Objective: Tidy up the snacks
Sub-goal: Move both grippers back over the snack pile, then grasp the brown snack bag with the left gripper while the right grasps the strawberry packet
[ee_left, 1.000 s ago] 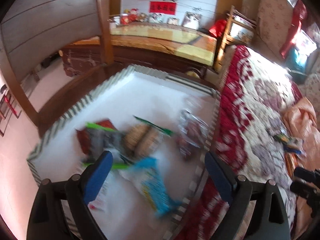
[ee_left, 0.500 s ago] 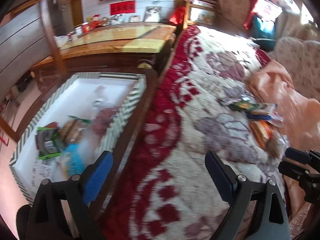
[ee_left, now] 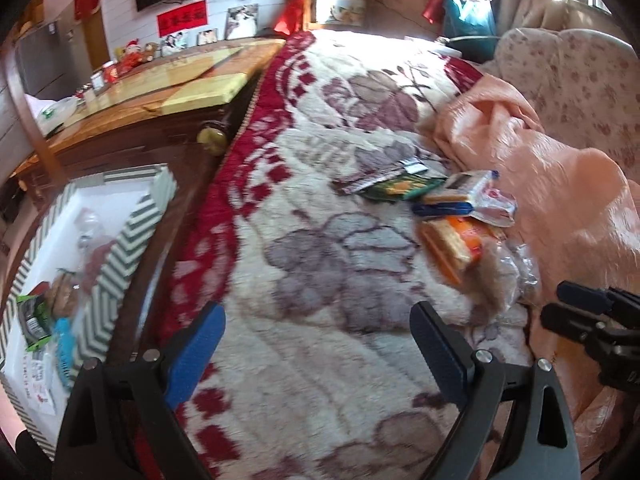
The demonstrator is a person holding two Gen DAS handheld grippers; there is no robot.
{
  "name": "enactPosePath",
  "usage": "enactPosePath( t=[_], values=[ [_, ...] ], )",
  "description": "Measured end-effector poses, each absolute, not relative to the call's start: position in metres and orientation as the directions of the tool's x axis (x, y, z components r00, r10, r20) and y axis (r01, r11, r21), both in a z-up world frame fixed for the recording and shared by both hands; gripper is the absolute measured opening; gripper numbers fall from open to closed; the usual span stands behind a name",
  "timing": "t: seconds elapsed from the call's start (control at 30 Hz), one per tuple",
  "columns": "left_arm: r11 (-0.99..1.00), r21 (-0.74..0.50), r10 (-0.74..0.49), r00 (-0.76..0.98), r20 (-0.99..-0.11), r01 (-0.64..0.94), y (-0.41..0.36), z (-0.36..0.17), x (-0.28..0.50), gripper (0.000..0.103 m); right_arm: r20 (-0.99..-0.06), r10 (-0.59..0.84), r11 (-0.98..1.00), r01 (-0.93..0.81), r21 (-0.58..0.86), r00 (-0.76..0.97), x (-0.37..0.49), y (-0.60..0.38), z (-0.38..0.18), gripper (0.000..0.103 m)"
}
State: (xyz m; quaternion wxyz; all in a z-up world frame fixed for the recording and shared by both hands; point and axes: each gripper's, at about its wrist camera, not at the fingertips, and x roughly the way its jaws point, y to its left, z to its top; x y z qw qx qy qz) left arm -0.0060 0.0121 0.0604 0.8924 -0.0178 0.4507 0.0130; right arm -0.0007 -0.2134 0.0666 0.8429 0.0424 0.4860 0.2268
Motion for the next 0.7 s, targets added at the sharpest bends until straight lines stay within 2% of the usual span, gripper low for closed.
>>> enactPosePath(
  t=[0.23,0.37,0.7],
  values=[
    [0.996,-0.07,-0.084,0.551,-0.83,0.045,-0.025,0.053,0.012,0.095,-0.801,0.404,0.907,-0.307,0.289,0.442,0.001,-0.225,0.066,0.057],
    [0.991,-0.107,-0.135,0.516,-0.846,0.083,-0.045,0.049,0.023,0.095,-0.84,0.349,0.928,-0.278,0.248,0.416,0.003,-0.229,0.06,0.057],
    [0.971,-0.209,-0.24,0.43,-0.871,0.119,-0.093,0.035,0.05,0.095,-0.853,0.35,0.935,-0.195,0.296,0.386,-0.004,-0.252,0.051,0.058]
  ],
)
